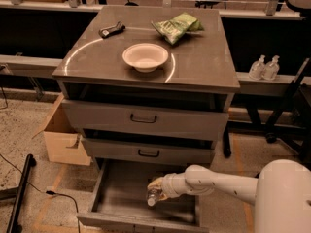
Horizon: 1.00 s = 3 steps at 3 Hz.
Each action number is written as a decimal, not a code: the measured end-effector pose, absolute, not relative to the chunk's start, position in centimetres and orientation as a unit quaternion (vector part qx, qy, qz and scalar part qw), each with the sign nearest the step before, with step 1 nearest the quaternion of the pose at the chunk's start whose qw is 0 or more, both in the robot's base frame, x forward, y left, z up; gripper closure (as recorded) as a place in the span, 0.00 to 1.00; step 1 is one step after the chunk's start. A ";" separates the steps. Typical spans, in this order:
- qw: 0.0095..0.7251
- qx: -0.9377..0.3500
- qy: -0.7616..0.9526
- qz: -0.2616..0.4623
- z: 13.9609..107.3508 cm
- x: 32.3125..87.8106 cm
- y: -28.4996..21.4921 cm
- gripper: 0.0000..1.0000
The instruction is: Place water bottle into bottom drawer
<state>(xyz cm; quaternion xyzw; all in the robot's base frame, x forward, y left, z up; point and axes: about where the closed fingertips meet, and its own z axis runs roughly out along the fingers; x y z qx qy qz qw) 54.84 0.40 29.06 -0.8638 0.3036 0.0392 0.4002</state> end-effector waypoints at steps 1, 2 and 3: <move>0.402 -0.856 0.322 0.042 26.8 55.5 0.1 0.77; 0.400 -0.851 0.337 0.040 25.6 55.9 -0.2 0.55; 0.396 -0.849 0.347 0.048 24.7 56.0 0.0 0.31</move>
Offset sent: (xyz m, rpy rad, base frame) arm 0.0196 -0.0152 -0.0483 -0.0003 0.0390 -0.1210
